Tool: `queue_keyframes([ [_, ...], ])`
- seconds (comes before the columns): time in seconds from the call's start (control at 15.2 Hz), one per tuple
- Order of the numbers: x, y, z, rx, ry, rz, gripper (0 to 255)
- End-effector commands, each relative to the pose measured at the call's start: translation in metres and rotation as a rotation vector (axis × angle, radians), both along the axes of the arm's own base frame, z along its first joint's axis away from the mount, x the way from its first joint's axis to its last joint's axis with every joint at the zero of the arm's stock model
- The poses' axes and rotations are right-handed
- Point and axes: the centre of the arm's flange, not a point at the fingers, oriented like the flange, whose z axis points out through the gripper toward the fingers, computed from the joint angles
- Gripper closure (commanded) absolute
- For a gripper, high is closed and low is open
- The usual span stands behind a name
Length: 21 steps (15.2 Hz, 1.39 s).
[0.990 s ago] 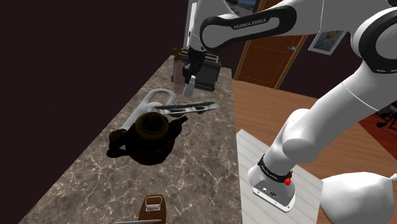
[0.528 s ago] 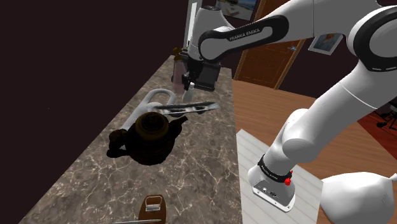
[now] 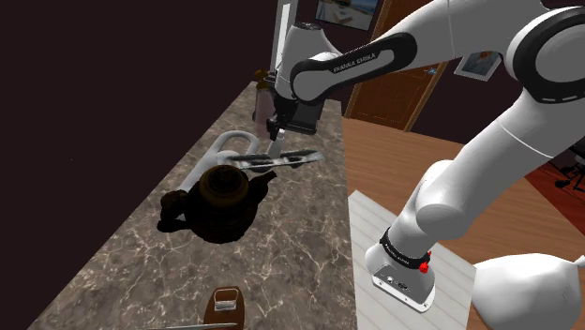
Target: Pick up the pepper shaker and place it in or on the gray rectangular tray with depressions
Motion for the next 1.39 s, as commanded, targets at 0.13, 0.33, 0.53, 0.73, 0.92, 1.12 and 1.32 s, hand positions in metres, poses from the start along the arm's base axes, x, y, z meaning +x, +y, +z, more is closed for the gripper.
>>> queue_keyframes([
  [0.13, 0.0, 0.0, 0.0, 0.0, 0.0, 0.0, 255],
  [0.33, 0.0, 0.0, 0.0, 0.0, 0.0, 0.0, 0],
  [0.53, 0.0, 0.0, 0.0, 0.0, 0.0, 0.0, 0],
  [0.73, -0.004, 0.001, 0.026, 0.0, 0.0, 0.0, 0],
  [0.92, -0.008, 0.003, 0.049, 0.0, 0.0, 0.0, 0],
  [1.12, -0.008, 0.003, 0.049, 0.0, 0.0, 0.0, 0],
  [1.32, -0.008, 0.003, 0.049, 0.0, 0.0, 0.0, 0],
])
